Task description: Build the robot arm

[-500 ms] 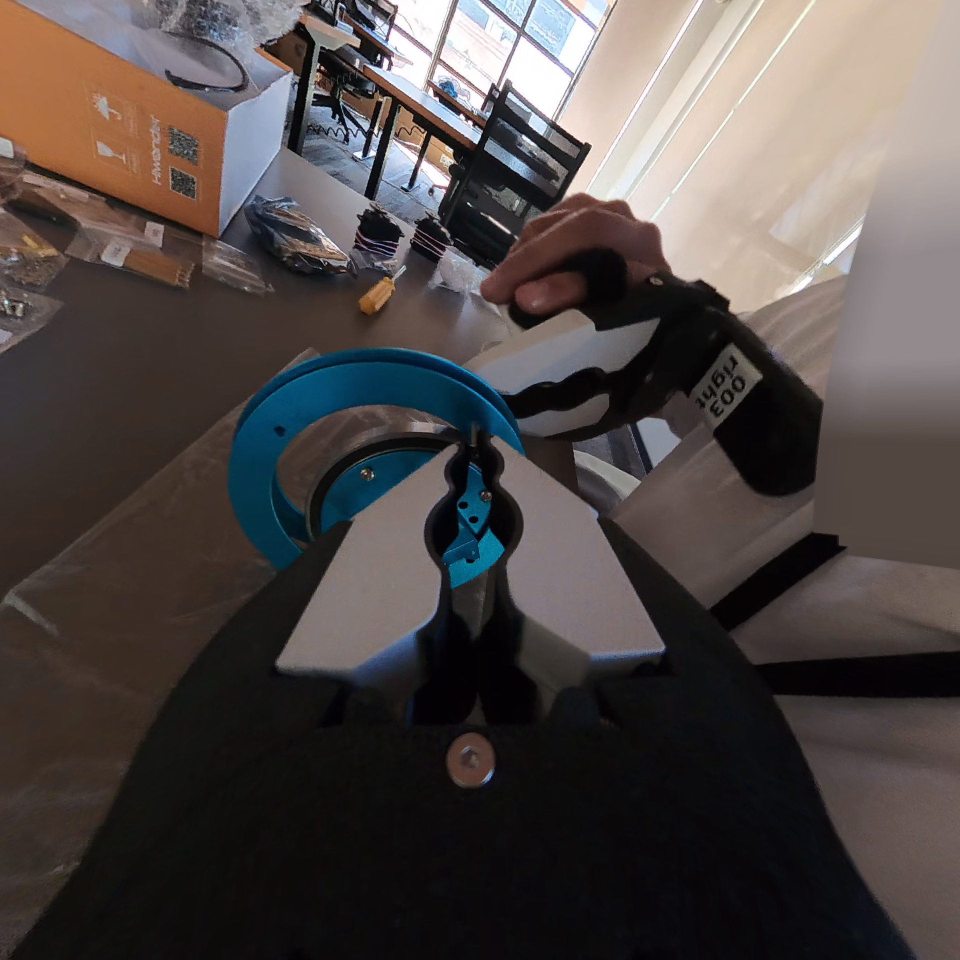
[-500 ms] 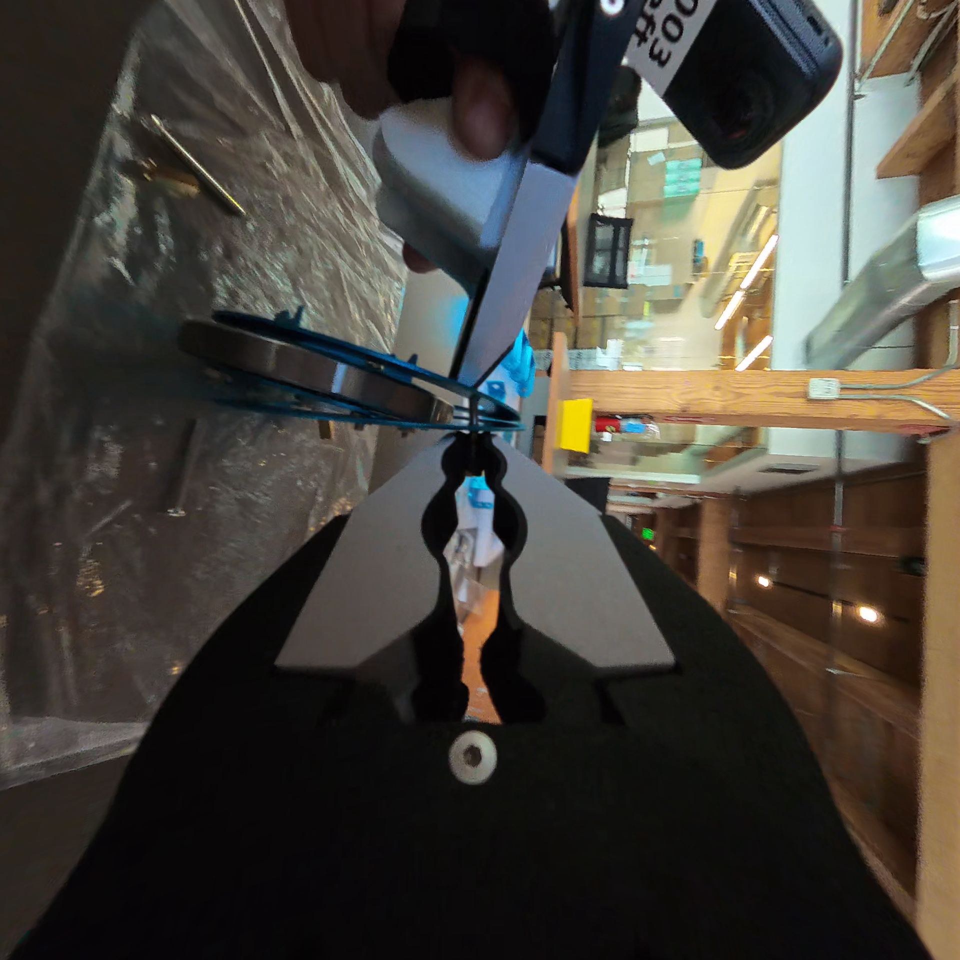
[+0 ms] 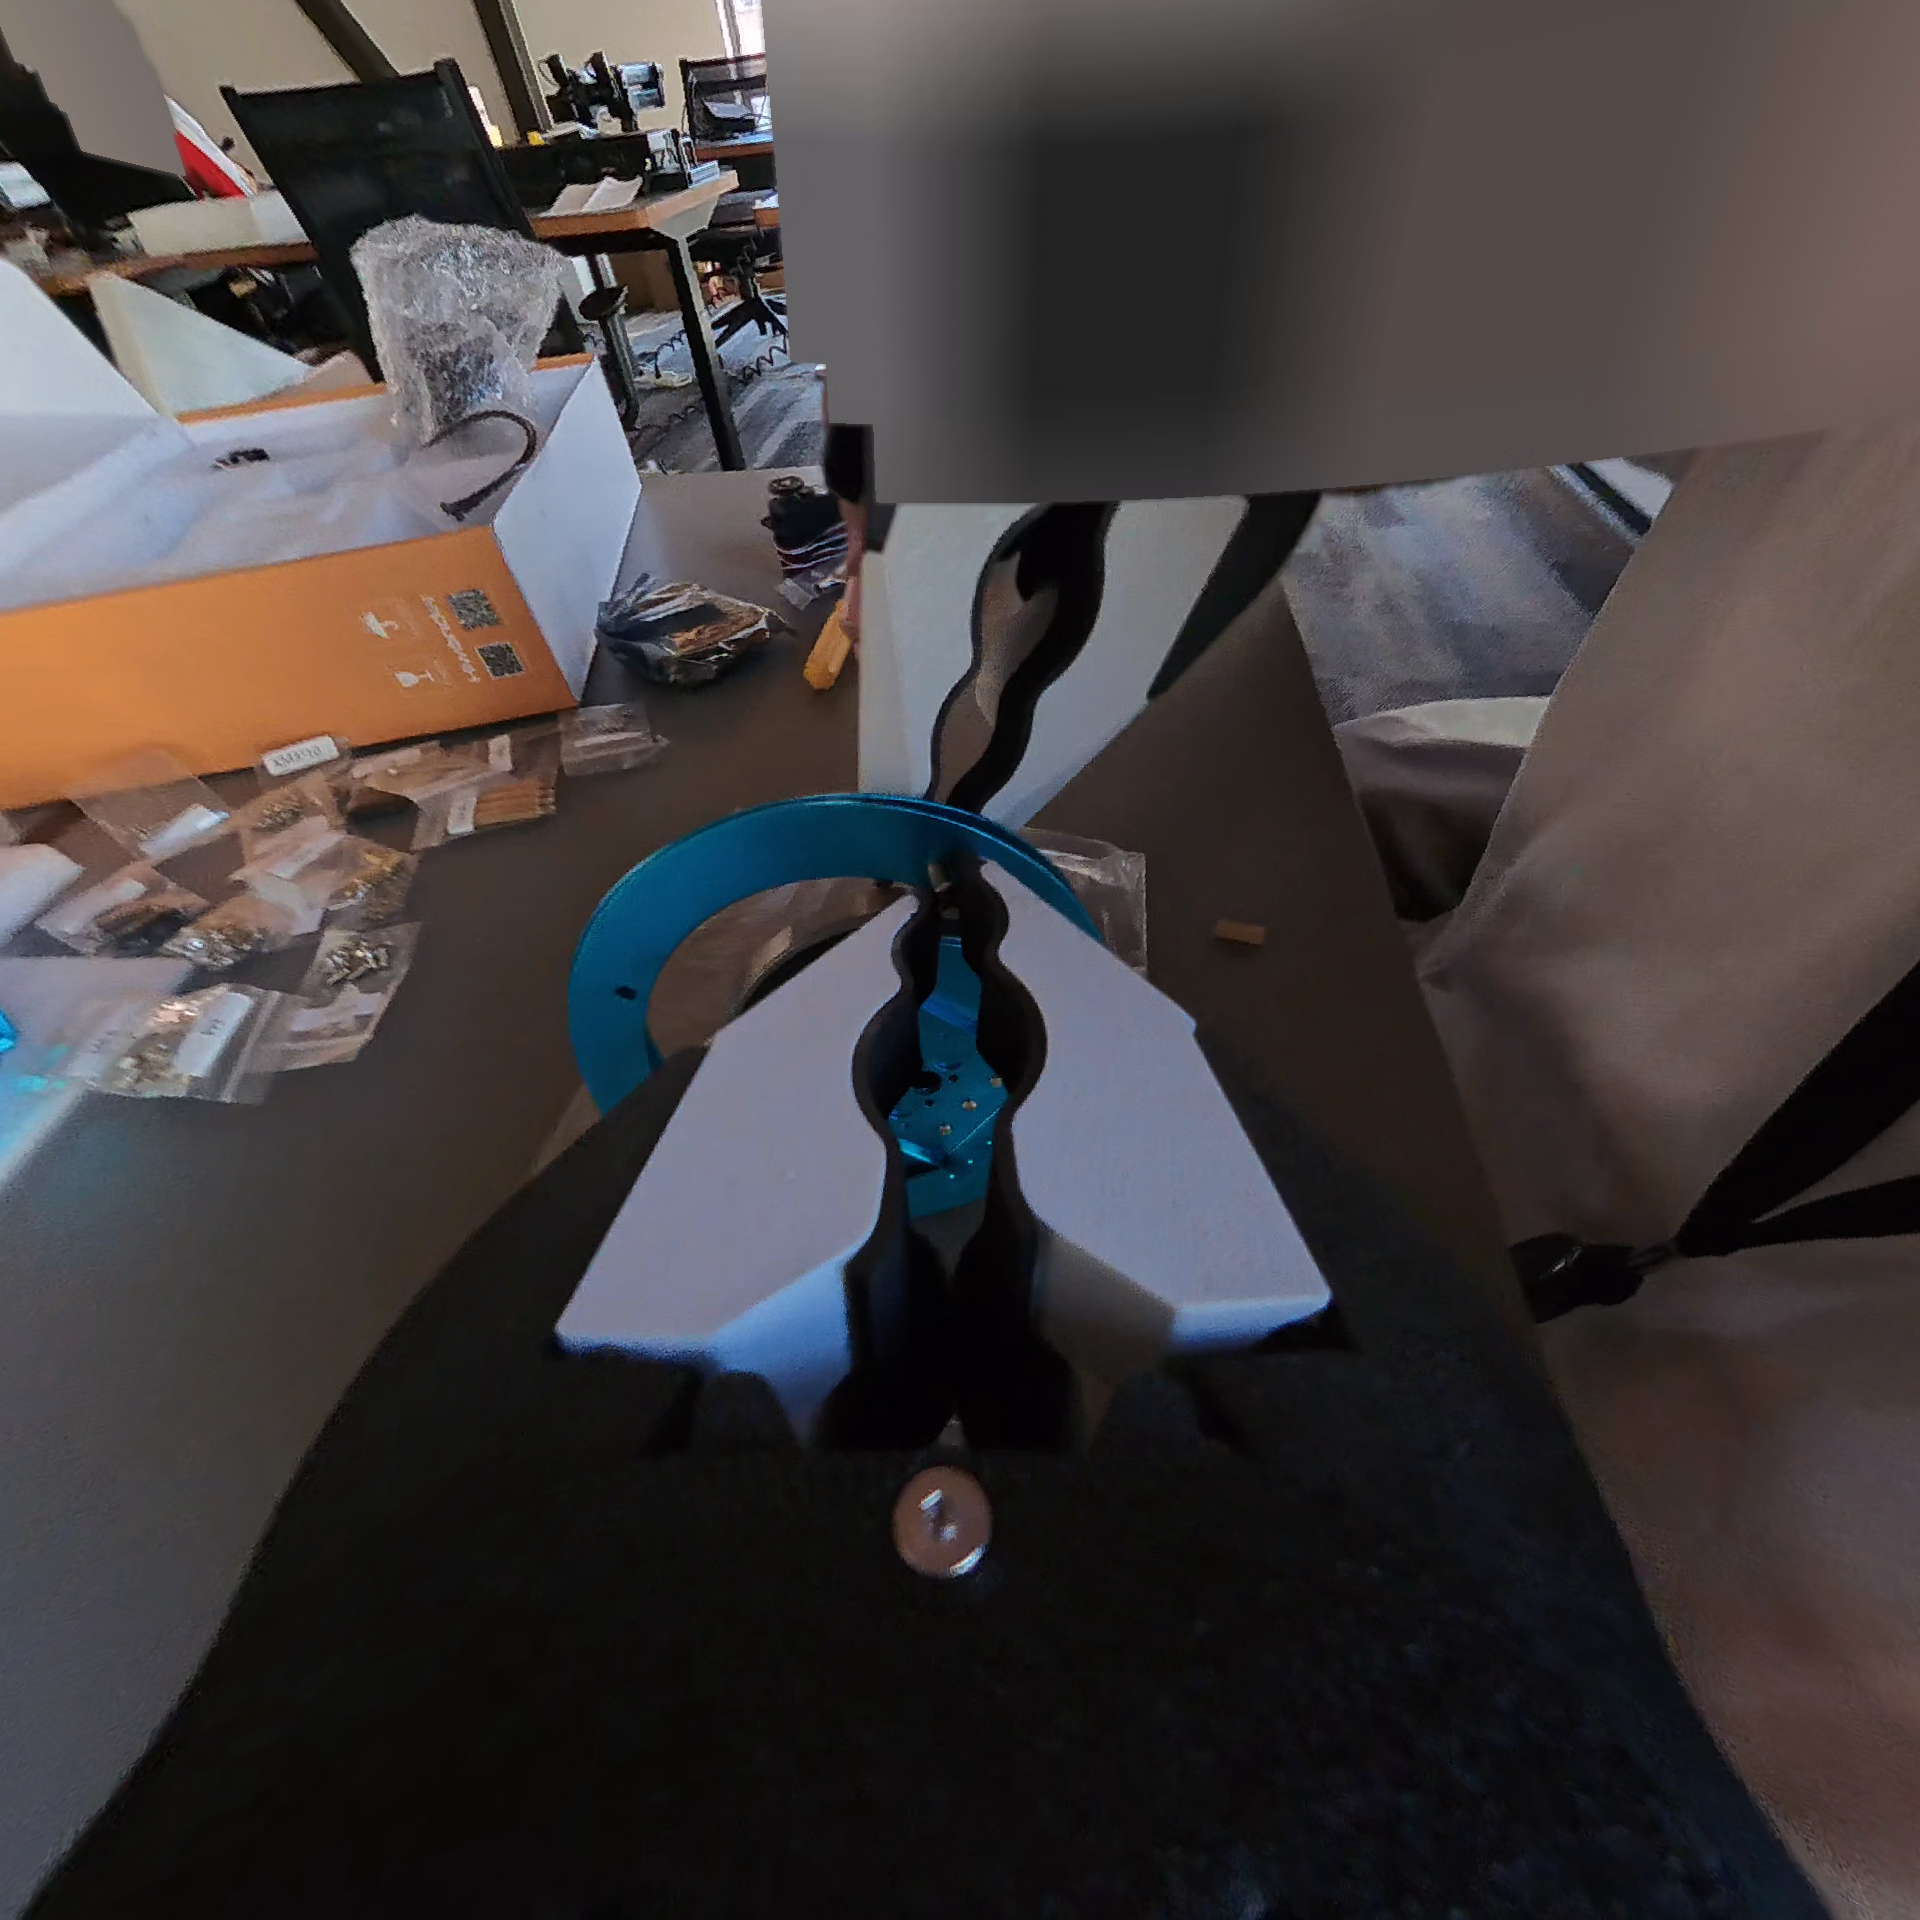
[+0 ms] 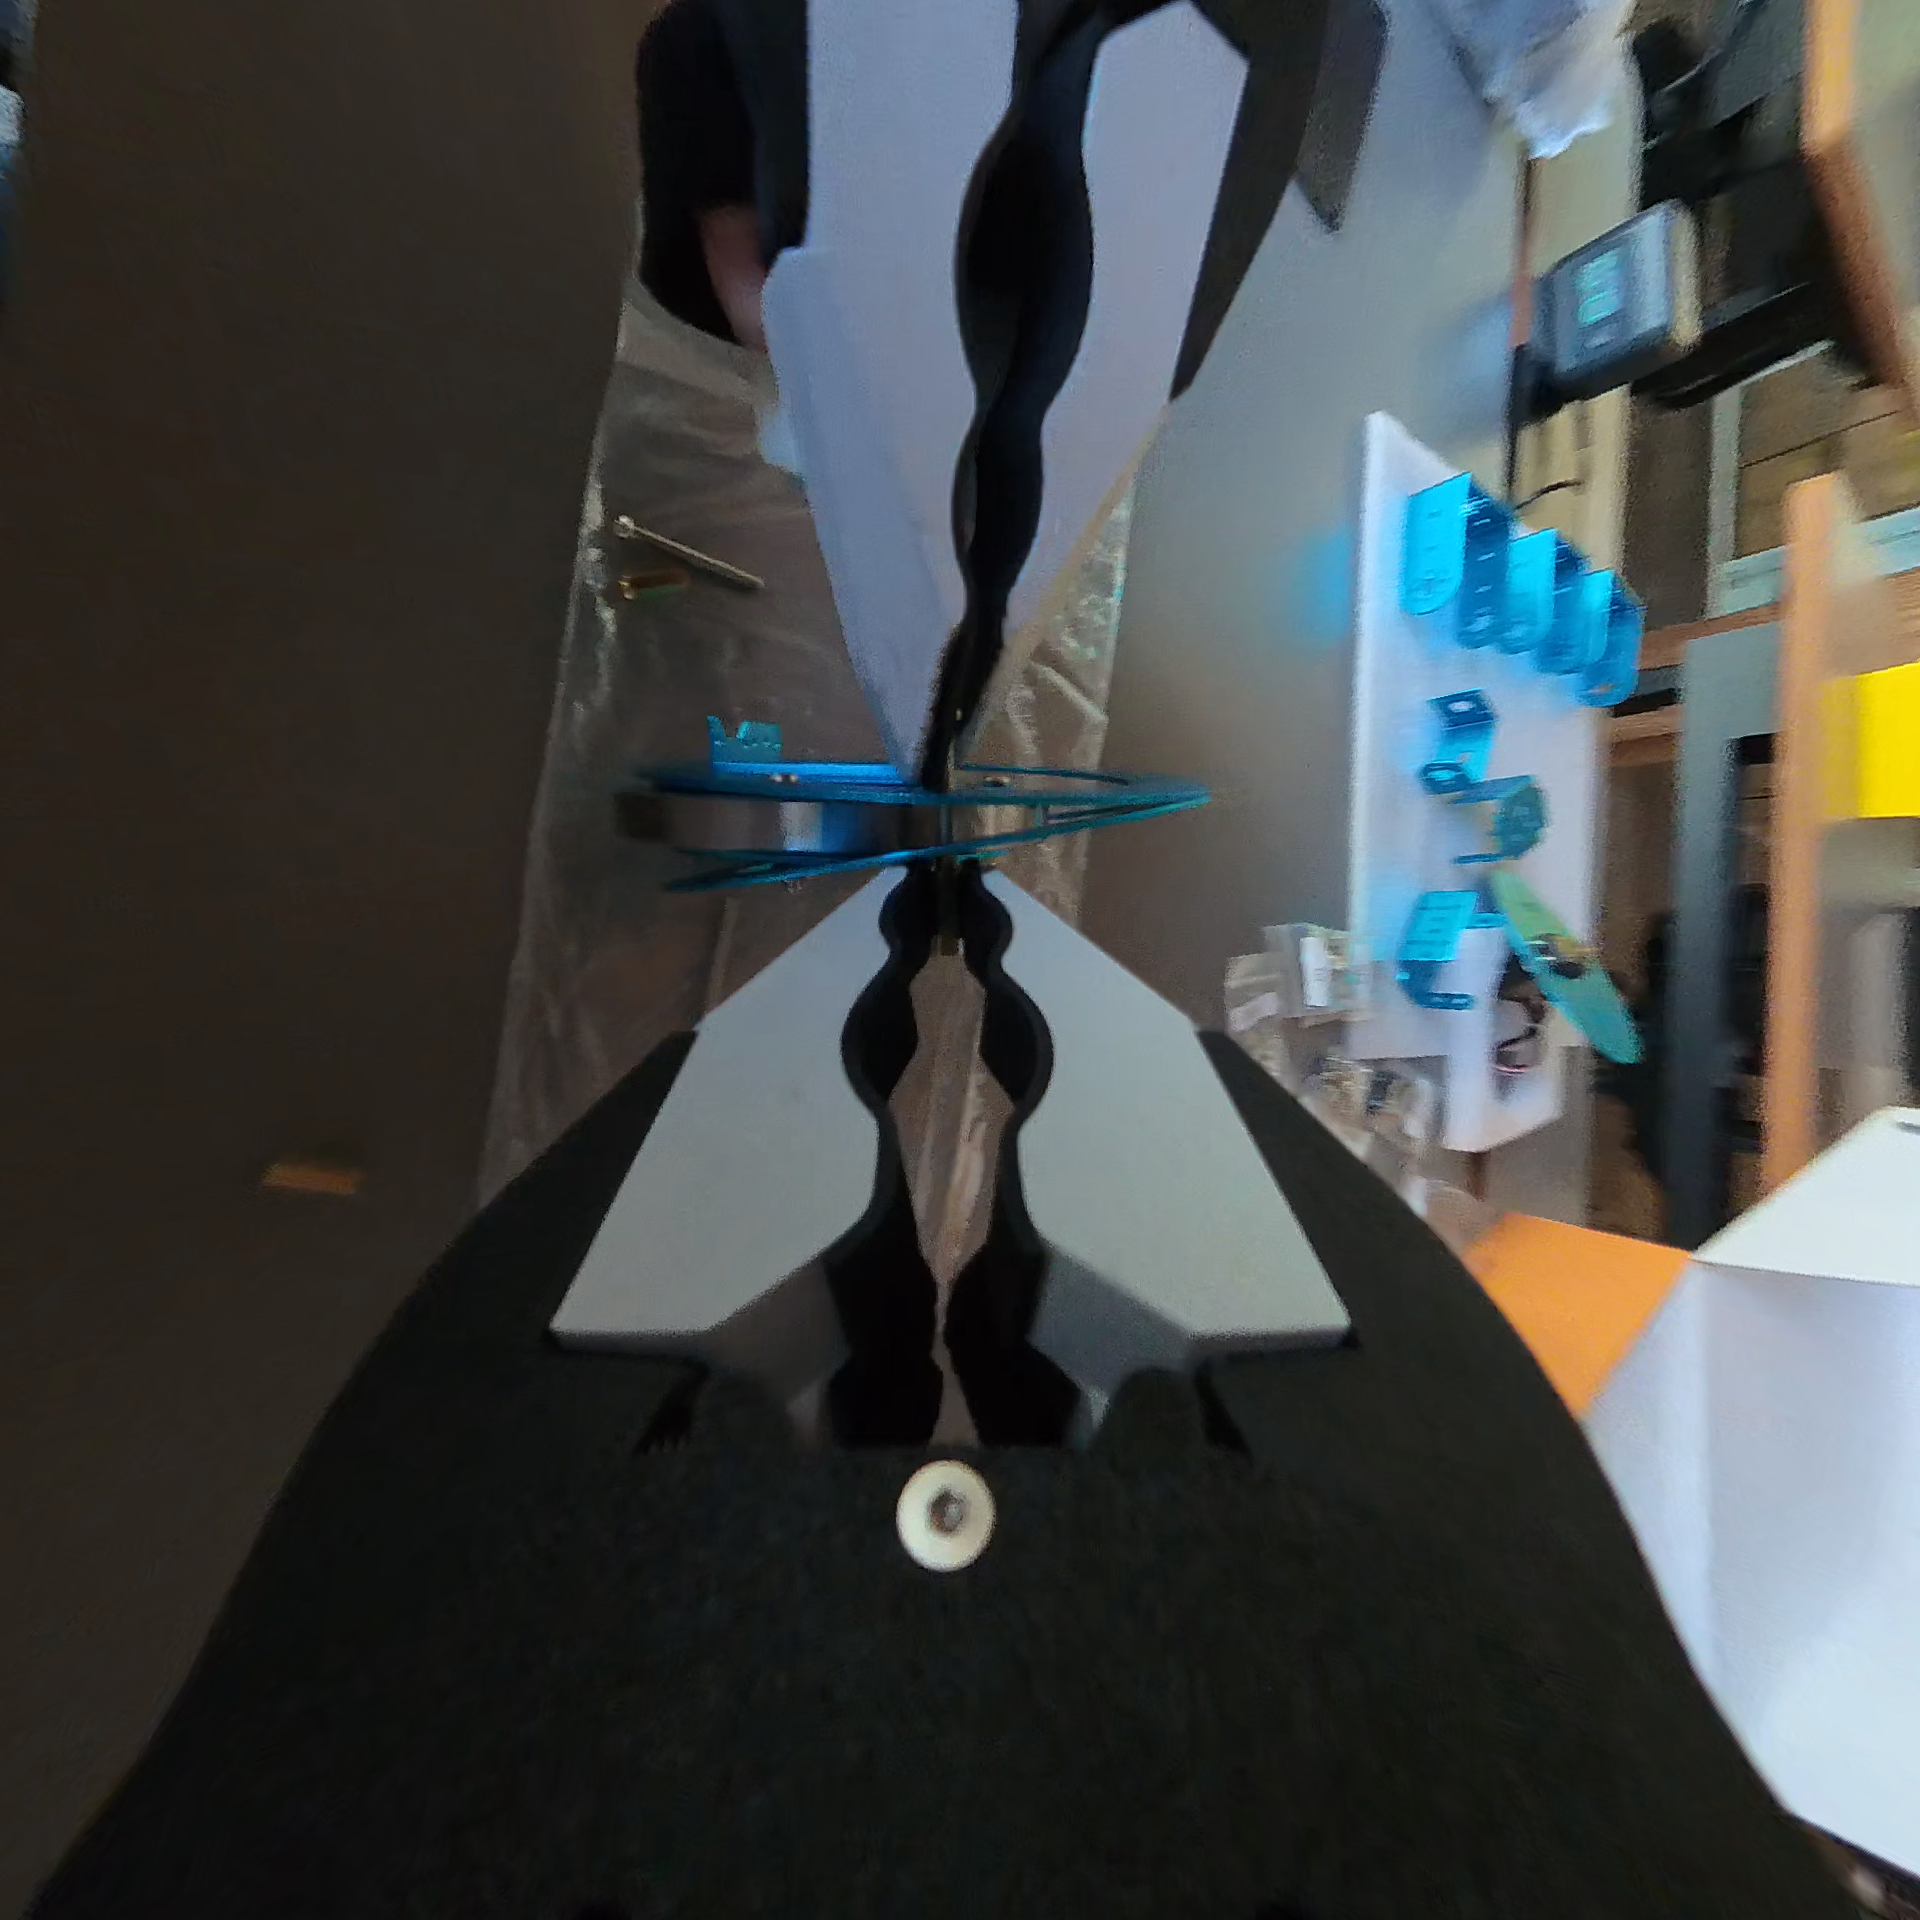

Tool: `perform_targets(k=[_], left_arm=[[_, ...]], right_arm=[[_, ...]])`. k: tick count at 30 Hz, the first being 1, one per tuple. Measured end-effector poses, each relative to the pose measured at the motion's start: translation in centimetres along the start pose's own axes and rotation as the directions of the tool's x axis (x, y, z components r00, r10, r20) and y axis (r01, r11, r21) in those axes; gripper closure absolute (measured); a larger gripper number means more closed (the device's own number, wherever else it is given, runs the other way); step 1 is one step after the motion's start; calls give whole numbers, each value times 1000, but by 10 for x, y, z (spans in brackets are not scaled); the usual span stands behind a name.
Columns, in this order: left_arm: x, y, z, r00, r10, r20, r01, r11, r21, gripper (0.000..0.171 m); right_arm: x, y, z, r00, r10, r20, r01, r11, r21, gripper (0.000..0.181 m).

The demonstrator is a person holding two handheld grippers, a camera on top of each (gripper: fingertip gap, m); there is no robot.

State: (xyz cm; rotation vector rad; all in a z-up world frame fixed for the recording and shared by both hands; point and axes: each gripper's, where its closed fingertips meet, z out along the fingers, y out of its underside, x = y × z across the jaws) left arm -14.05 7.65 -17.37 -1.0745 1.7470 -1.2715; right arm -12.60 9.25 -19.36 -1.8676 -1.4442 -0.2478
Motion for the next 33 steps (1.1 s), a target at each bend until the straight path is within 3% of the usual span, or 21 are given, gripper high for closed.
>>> perform_targets(k=[4,9,14,17,18,20,25,29,33], left_arm=[[2,0,1,997,76,18,-75,997,-20,169],[2,1,2,994,110,21,-109,994,-30,169],[6,3,4,989,148,12,-148,988,-38,171],[9,4,6,986,164,6,-164,986,-40,171],[8,3,5,988,152,12,-152,988,-34,171],[5,2,3,993,117,18,-117,993,-22,171],[-1,8,3,1000,15,-9,-16,1000,-23,171],[-9,6,-2,1000,-12,-11,13,999,42,171],[-18,1,-9,1000,-21,-3,21,997,73,171]], right_arm=[[-8,0,-1,974,83,211,-81,997,-20,177],[-16,1,-5,831,195,520,-167,981,-102,177],[-29,0,-16,511,320,798,-231,945,-231,177],[-35,0,-22,323,366,873,-230,925,-303,177],[-34,0,-21,327,355,876,-231,929,-290,177],[-30,-1,-17,426,319,847,-235,943,-237,177],[-2,1,-4,818,179,547,-164,983,-77,176],[8,1,-1,931,138,338,-168,984,61,177],[13,-3,1,984,110,138,-140,964,227,177]])
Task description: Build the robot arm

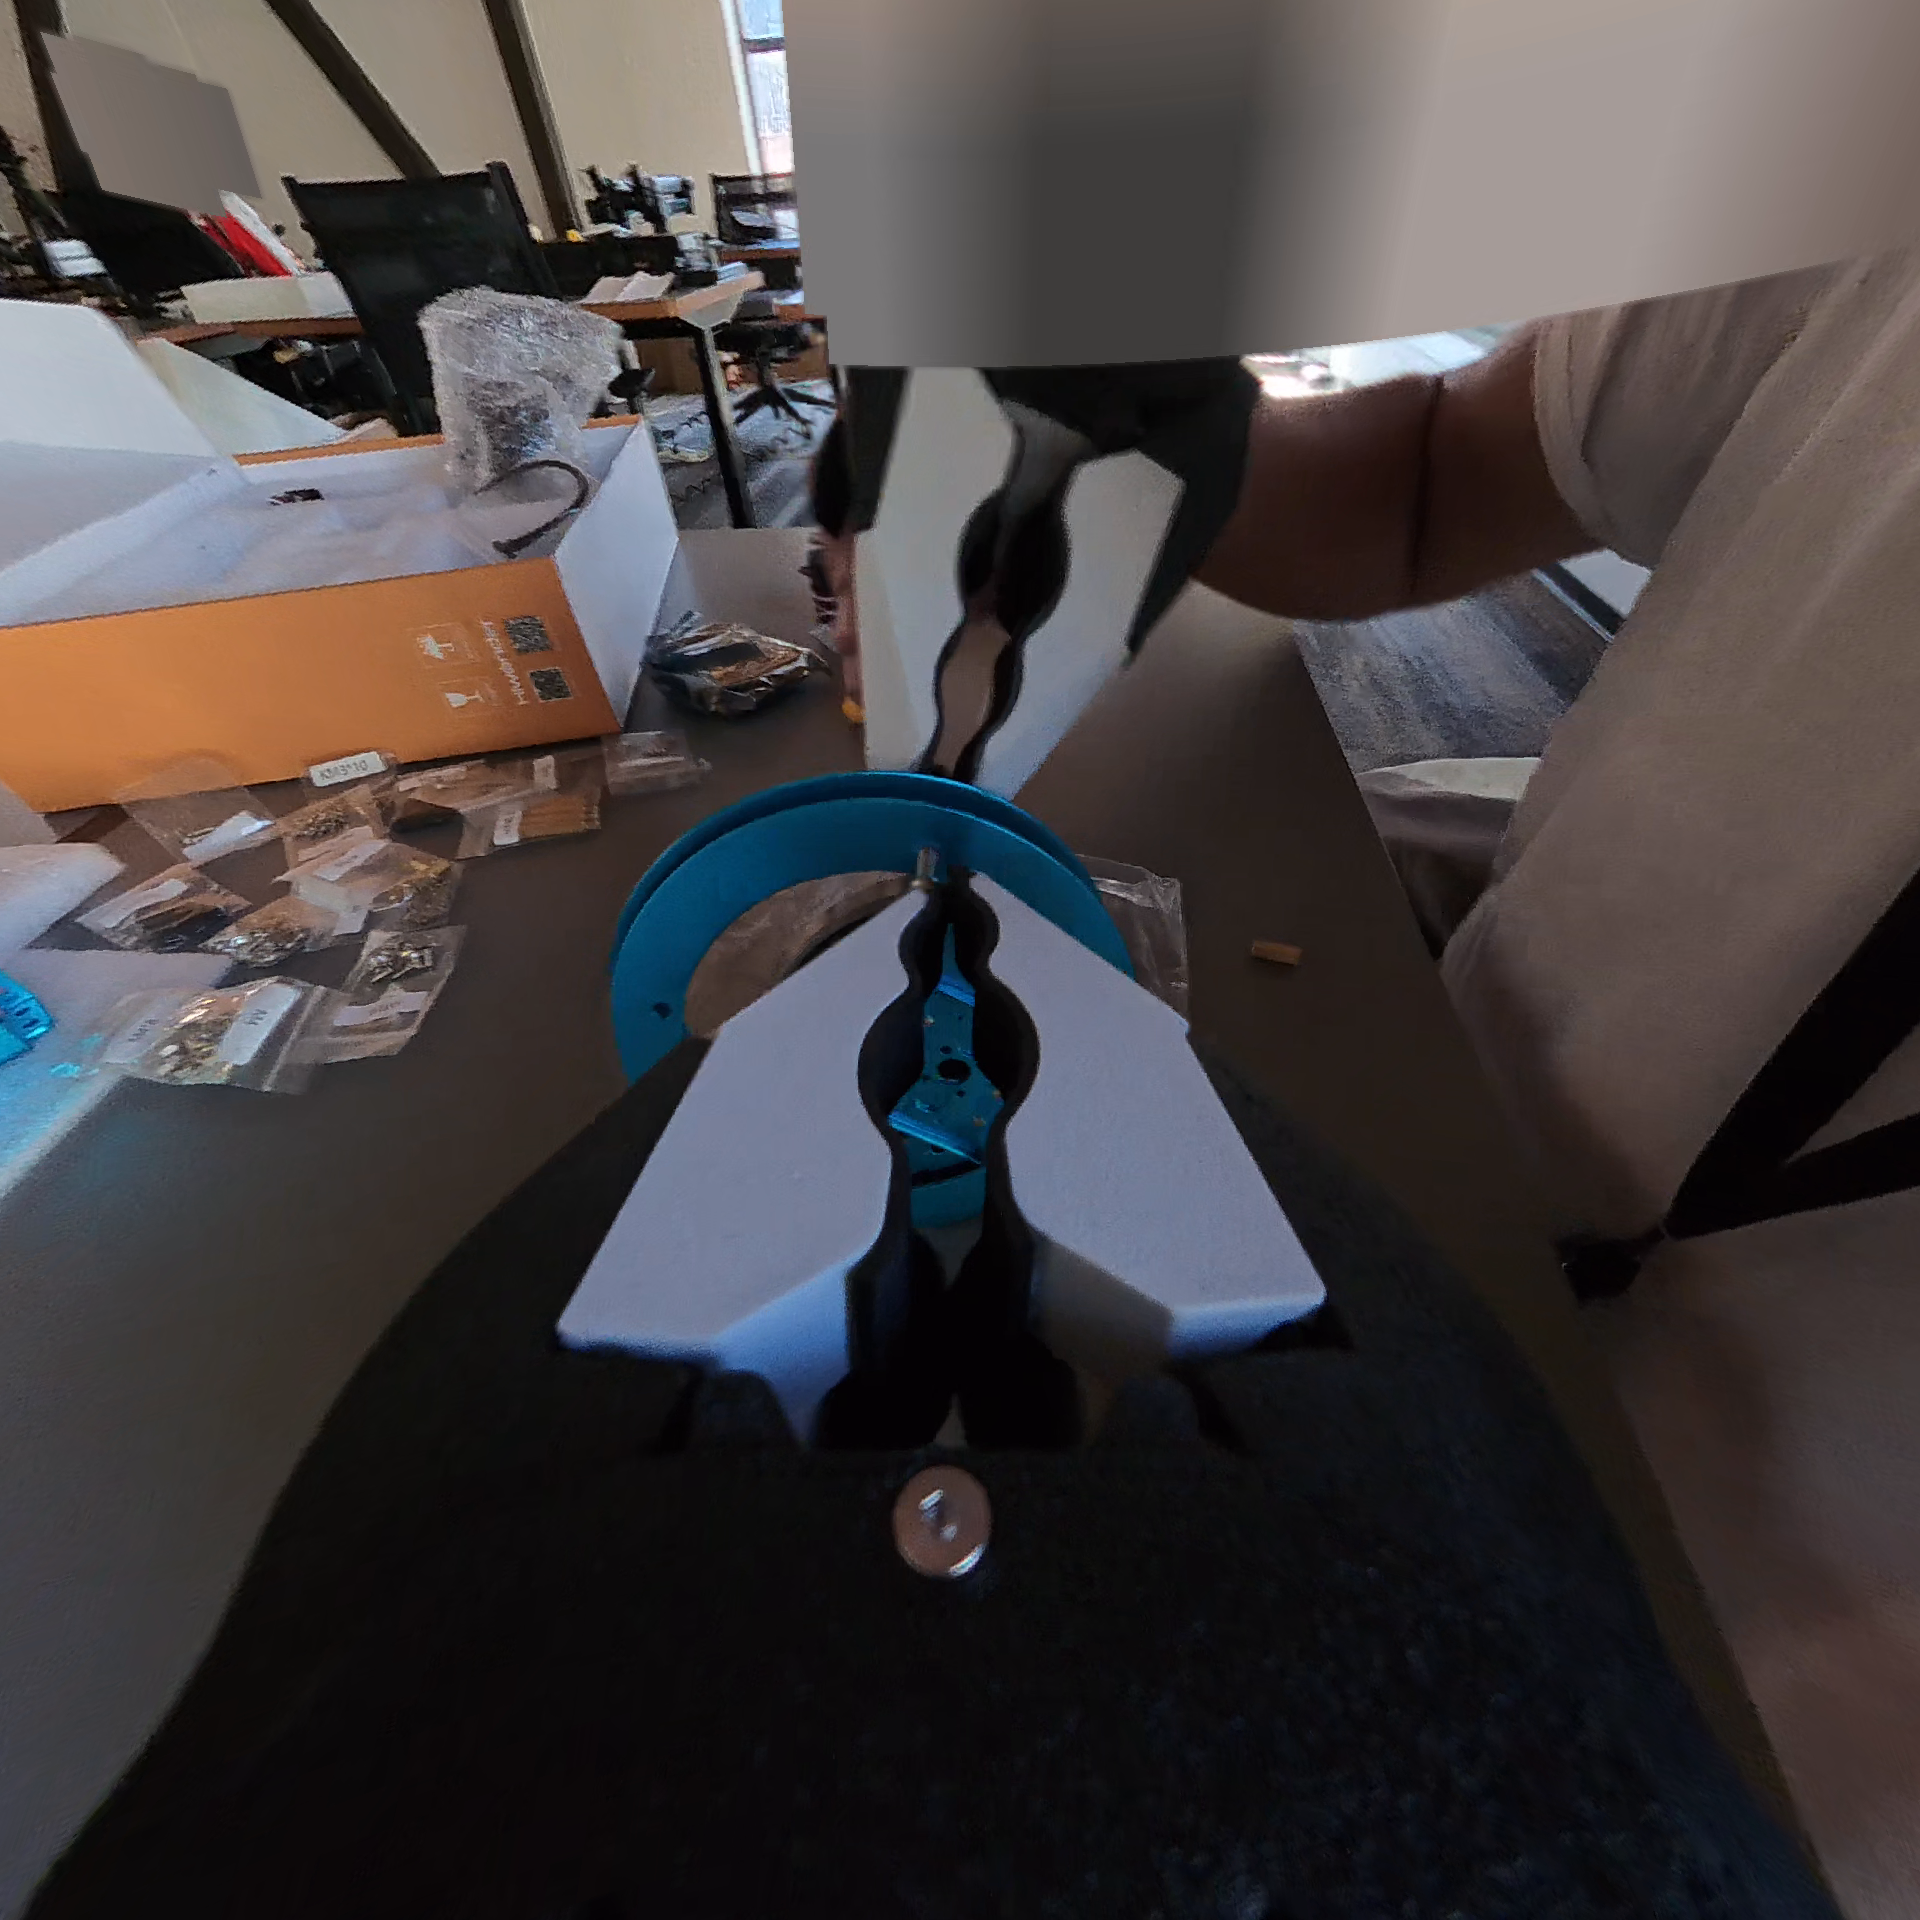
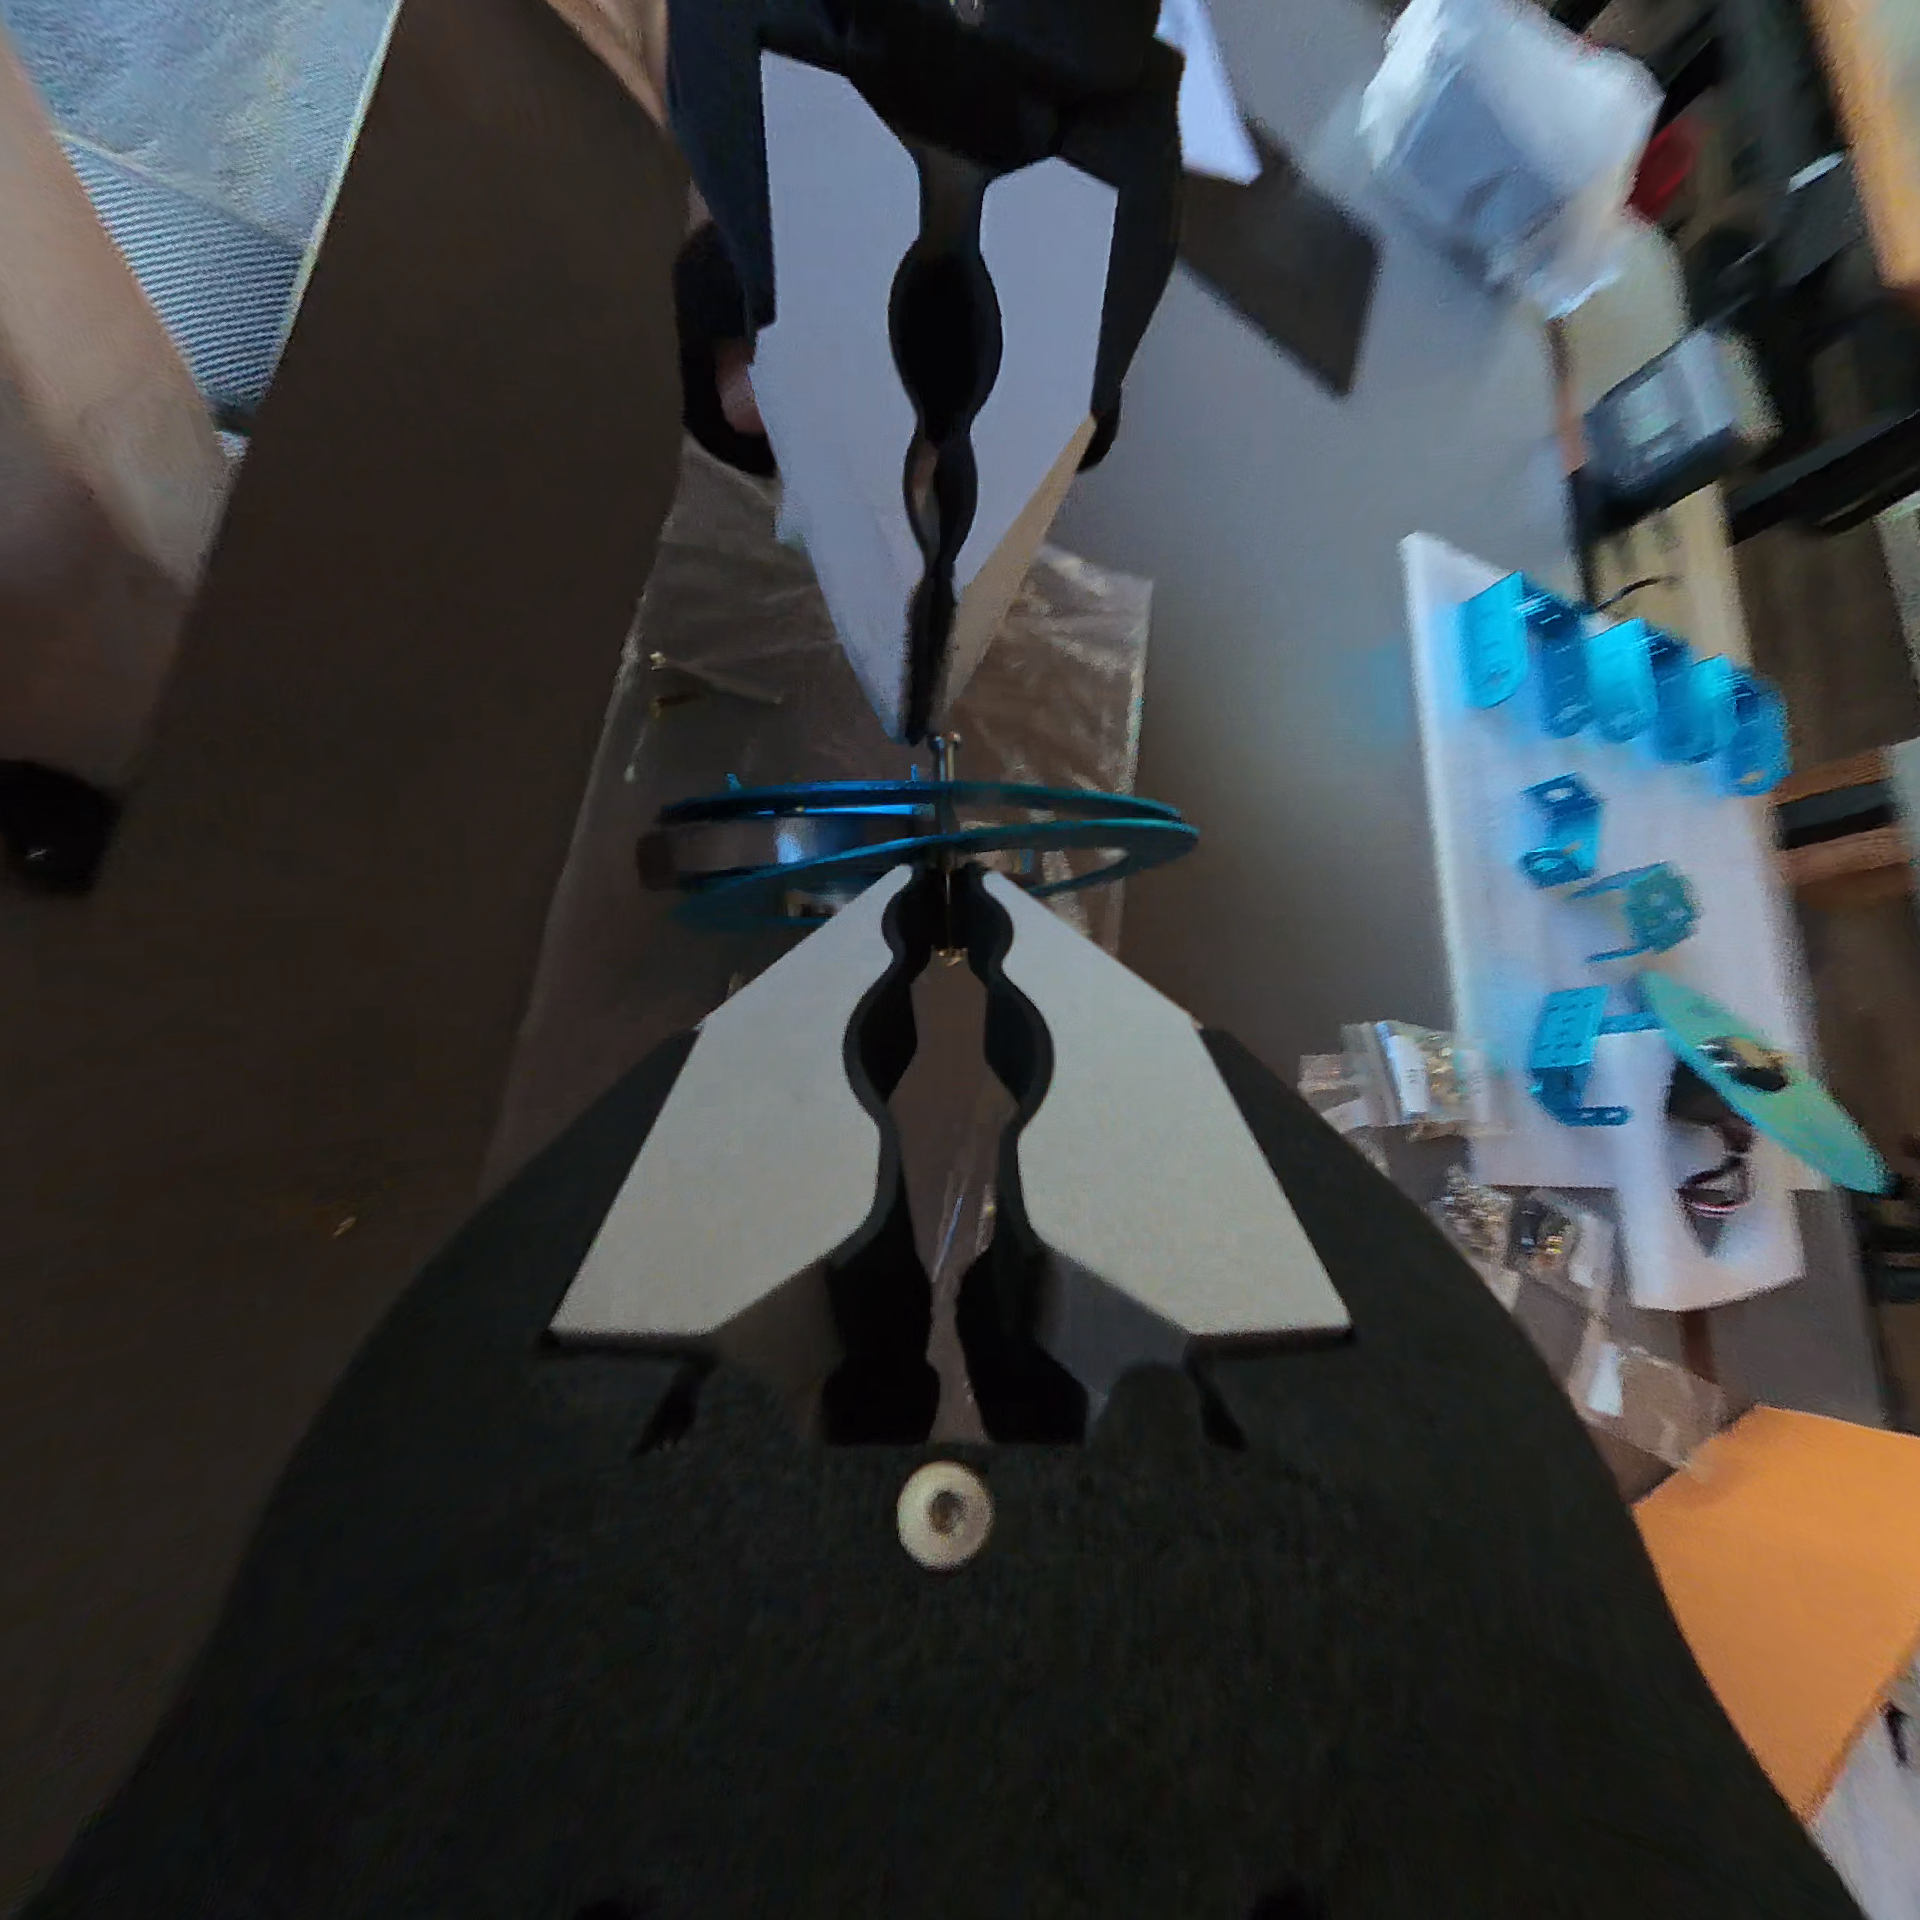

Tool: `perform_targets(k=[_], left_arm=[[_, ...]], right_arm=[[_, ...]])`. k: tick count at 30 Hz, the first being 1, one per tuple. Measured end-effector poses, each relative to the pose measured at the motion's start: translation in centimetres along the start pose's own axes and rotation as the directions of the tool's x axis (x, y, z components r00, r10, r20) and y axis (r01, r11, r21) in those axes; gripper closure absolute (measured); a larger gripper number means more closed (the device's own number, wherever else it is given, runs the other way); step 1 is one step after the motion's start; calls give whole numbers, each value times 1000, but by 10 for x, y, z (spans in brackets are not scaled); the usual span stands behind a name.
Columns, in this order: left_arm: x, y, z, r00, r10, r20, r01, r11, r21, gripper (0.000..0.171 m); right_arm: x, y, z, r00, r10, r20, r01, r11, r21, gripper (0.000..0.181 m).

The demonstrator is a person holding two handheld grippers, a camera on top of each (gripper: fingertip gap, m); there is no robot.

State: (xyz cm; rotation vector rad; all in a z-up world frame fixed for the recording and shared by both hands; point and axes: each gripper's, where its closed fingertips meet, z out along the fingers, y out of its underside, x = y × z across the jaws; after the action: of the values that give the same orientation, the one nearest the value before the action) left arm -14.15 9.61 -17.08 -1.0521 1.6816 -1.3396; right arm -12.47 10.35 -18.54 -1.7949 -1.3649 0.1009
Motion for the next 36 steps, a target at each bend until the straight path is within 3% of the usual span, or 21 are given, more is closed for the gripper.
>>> perform_targets(k=[6,10,13,20,24,26,30,36], left_arm=[[-7,-2,0,999,-37,17,37,999,20,148],[-6,2,1,998,-56,-9,56,998,15,153],[-7,1,2,998,-59,-3,59,998,33,166],[-7,2,3,999,-36,4,35,998,43,166],[-8,5,-1,995,-85,-44,87,995,40,167],[-11,4,-8,991,-107,-78,111,992,51,167],[-10,8,-28,973,-148,-178,156,987,34,167],[-13,22,-60,971,-177,-160,174,984,-30,167]], right_arm=[[1,-5,2,979,-64,-193,82,993,89,177],[0,-5,3,982,-33,-185,56,991,123,177],[3,-5,4,982,-7,-190,43,982,185,177],[6,-5,5,983,-23,-181,70,963,260,177],[9,-2,3,979,76,-189,-7,941,339,175],[10,3,5,980,136,-145,-78,934,349,165],[3,10,21,939,330,99,-344,885,314,130],[3,9,49,883,413,221,-457,862,217,118]])
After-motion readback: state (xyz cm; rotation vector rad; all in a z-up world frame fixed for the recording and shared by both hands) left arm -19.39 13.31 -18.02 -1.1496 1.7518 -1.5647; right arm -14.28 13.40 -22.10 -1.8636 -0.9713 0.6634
